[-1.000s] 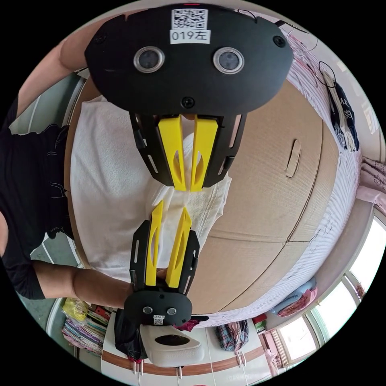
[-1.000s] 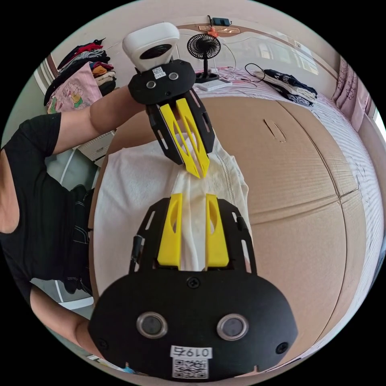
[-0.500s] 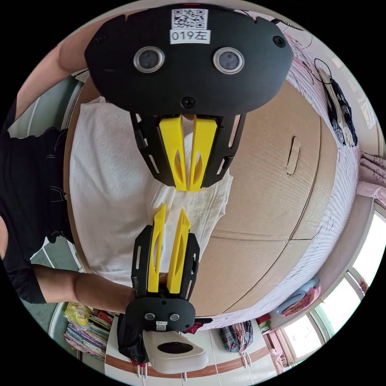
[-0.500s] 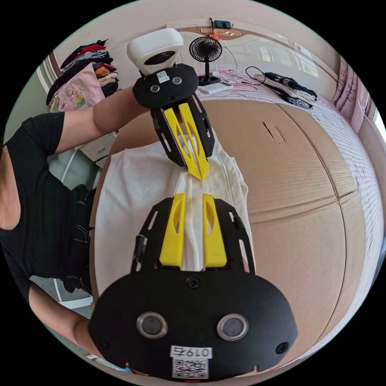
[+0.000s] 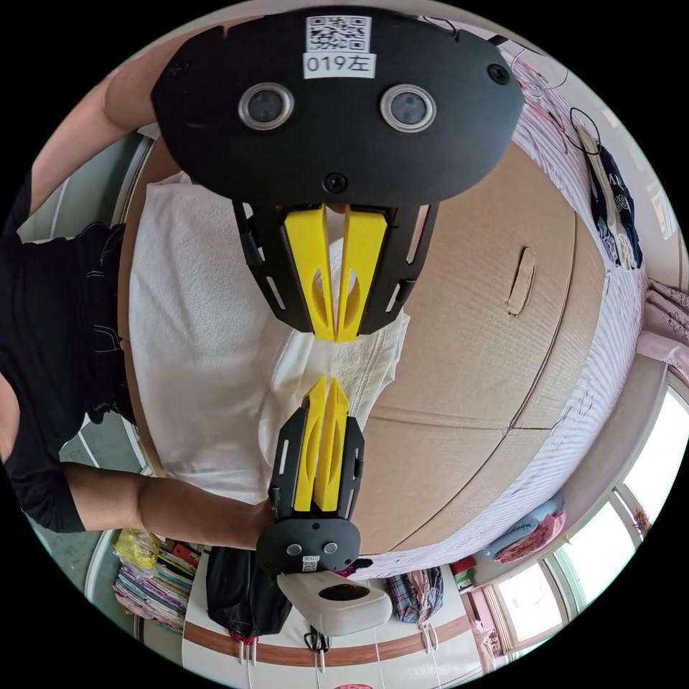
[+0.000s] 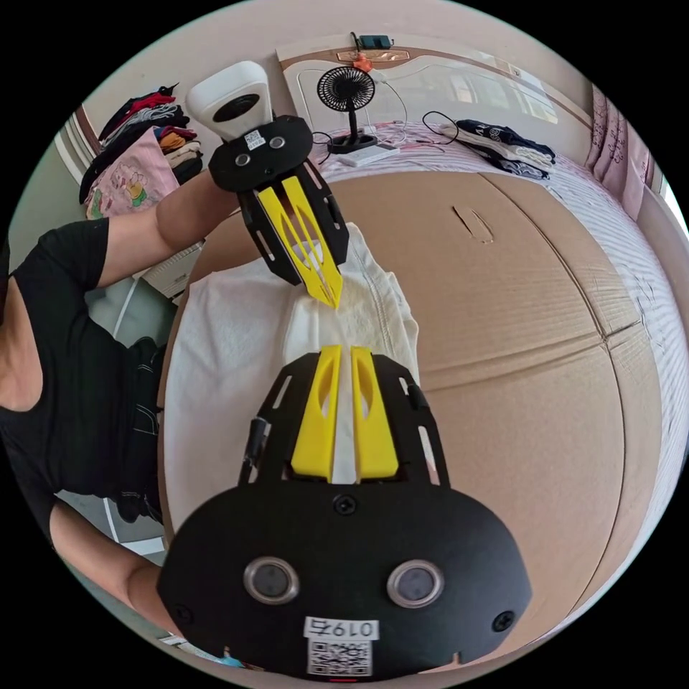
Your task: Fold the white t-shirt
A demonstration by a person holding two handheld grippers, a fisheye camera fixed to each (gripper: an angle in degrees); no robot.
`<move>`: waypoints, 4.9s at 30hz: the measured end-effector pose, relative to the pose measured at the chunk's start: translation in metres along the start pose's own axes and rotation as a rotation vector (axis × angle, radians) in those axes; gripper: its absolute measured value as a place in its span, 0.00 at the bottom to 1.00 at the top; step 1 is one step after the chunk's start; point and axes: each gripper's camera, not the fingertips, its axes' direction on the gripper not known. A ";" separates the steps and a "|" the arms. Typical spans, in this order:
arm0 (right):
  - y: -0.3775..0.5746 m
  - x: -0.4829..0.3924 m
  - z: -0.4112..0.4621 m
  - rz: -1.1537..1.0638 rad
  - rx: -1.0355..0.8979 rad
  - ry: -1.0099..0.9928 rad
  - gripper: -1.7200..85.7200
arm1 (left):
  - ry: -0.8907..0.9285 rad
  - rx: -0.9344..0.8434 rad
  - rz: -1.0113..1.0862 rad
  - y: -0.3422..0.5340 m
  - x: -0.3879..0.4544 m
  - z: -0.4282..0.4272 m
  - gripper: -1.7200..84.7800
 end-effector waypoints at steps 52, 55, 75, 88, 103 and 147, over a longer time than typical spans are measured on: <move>0.396 -0.060 0.007 0.258 -0.166 0.460 0.11 | -0.274 0.126 -0.408 0.130 0.097 -0.073 0.05; 0.405 -0.047 0.007 0.252 -0.166 0.408 0.12 | -0.235 0.159 -0.402 0.131 0.100 -0.077 0.06; 0.506 0.022 -0.021 0.309 -0.087 0.335 0.01 | -0.364 -0.046 -0.103 0.047 0.157 -0.065 0.03; 0.567 0.074 -0.040 0.339 -0.014 0.305 0.01 | -0.447 -0.320 0.164 -0.013 0.198 -0.039 0.03; 0.630 0.136 -0.059 0.407 0.078 0.260 0.01 | -0.431 -0.217 -0.018 -0.016 0.156 -0.040 0.03; 0.691 0.289 -0.016 1.090 0.373 0.150 0.06 | -0.180 0.146 -0.802 0.212 0.060 -0.115 0.05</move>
